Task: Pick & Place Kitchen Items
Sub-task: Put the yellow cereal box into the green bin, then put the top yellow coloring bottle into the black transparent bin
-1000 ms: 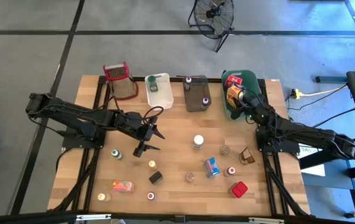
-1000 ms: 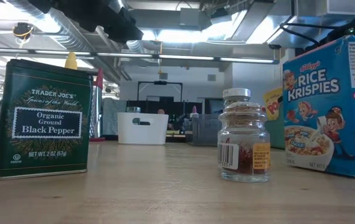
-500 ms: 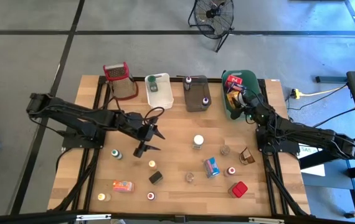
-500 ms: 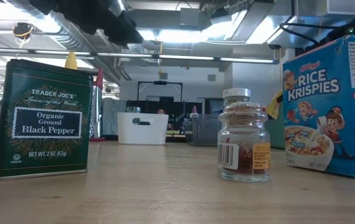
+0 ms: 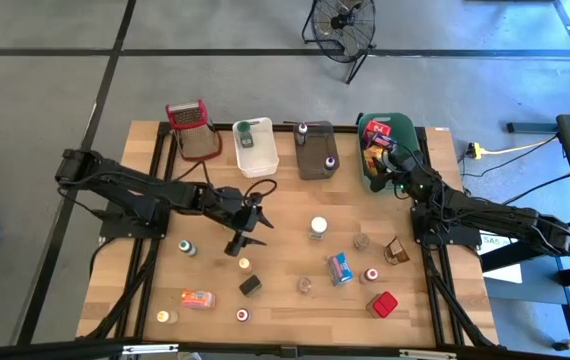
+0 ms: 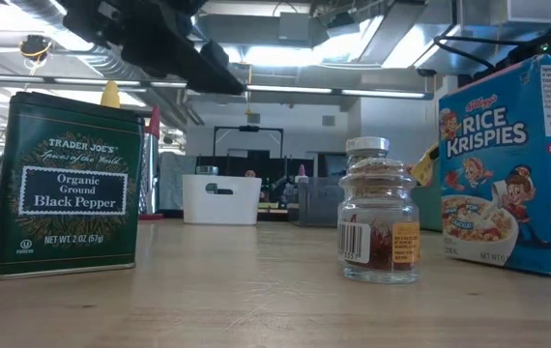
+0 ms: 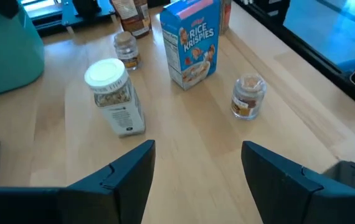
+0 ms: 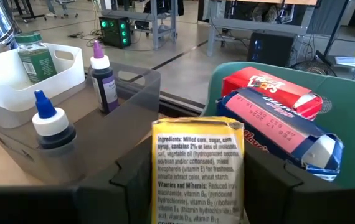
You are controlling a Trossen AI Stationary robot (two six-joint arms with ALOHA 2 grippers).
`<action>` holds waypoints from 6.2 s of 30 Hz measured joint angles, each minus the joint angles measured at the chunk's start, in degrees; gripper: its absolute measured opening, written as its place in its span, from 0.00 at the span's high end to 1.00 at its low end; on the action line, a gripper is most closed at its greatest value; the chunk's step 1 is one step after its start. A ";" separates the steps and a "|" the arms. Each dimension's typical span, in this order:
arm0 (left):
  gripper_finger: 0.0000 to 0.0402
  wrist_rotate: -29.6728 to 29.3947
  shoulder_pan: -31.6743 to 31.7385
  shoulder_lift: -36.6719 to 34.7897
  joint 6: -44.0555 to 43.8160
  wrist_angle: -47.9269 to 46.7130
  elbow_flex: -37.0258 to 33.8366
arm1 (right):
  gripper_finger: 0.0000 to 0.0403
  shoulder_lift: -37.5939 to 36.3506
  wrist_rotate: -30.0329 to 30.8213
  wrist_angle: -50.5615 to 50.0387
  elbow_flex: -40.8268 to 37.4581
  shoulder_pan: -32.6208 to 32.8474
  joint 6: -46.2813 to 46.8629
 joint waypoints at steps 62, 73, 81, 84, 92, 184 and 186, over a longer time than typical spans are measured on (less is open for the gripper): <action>0.42 0.09 0.02 1.28 0.55 -0.04 0.00 | 0.51 22.36 -9.97 27.63 0.12 -8.74 -8.07; 0.42 0.09 0.01 1.28 0.13 -0.23 0.00 | 0.51 22.99 -11.01 28.35 0.09 -8.79 -8.09; 0.42 0.09 0.02 1.28 0.08 -0.24 0.00 | 0.51 22.99 -11.18 28.22 0.04 -8.79 -8.09; 0.42 0.09 0.02 1.28 -0.08 -0.22 0.00 | 0.51 22.99 -11.20 28.22 0.04 -8.79 -8.09; 0.42 0.09 0.00 1.28 -0.66 -0.22 0.00 | 0.51 23.02 -12.13 28.15 -0.02 -8.79 -8.09; 0.42 2.84 1.20 0.93 -11.51 6.10 0.02 | 0.31 12.95 -74.99 26.87 14.57 30.26 -26.80; 0.42 1.23 1.20 0.58 -9.26 5.62 0.68 | 0.31 13.58 -72.16 26.87 14.90 30.69 -27.21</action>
